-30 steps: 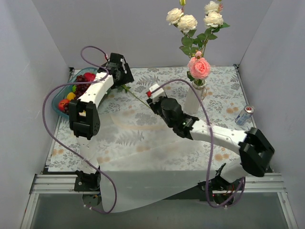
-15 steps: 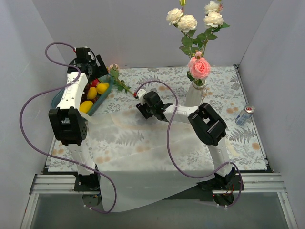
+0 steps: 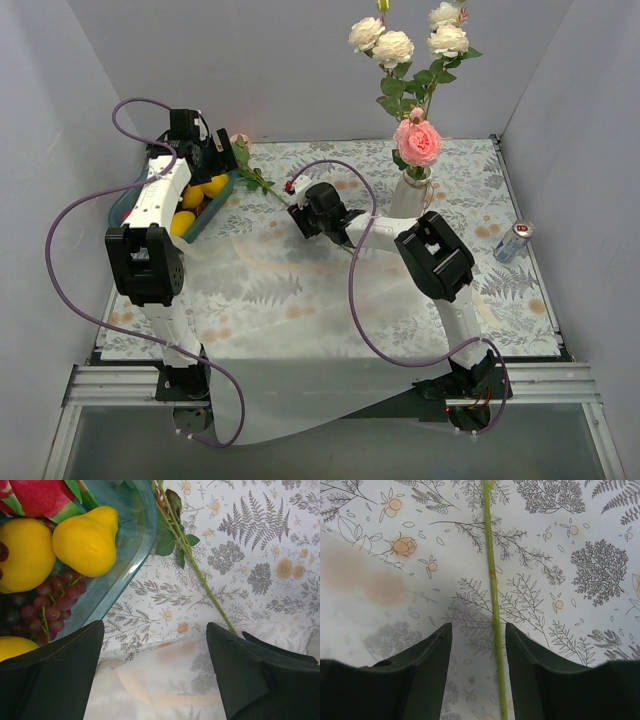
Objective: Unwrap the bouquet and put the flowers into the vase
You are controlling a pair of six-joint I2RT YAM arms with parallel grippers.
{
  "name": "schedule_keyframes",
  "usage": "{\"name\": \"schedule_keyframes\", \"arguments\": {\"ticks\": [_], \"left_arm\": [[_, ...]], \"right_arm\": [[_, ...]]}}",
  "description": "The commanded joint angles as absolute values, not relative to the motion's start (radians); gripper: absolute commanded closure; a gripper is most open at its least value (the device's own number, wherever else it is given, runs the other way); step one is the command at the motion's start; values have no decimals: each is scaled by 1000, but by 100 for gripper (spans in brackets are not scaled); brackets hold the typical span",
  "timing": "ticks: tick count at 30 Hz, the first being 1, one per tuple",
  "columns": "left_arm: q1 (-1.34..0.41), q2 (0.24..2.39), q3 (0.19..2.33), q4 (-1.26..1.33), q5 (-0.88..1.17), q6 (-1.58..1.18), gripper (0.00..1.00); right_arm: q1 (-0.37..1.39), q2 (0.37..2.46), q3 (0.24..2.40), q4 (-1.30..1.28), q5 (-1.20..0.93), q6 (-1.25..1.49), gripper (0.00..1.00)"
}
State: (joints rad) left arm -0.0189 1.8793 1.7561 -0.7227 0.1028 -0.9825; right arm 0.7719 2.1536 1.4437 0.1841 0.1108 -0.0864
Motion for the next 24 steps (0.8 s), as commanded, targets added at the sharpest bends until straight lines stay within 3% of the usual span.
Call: {"name": "schedule_keyframes", "arguments": {"ticks": [1,7,16,19,23,24], "left_arm": [[-14,1813,1744,-709,124,-962,18],[-15,1809,1743,-703,123,-962,16],[-14,1807,1756,-704,118,-962,16],[-14,1807,1758,-706,114,-962,16],[-14,1807,1758,-709,115,-960,16],[-12,1807,1758,-710,115,-960,16]], "right_arm": [[741,2163,1436,221,66,-38,45],[727,2187,1471,167,20,-26,44],[726,2218,1471,143,11,-9,51],[727,2229,1466,135,17,-8,64],[727,2229,1456,137,31,-8,98],[727,2224,1456,137,34,-8,99]]}}
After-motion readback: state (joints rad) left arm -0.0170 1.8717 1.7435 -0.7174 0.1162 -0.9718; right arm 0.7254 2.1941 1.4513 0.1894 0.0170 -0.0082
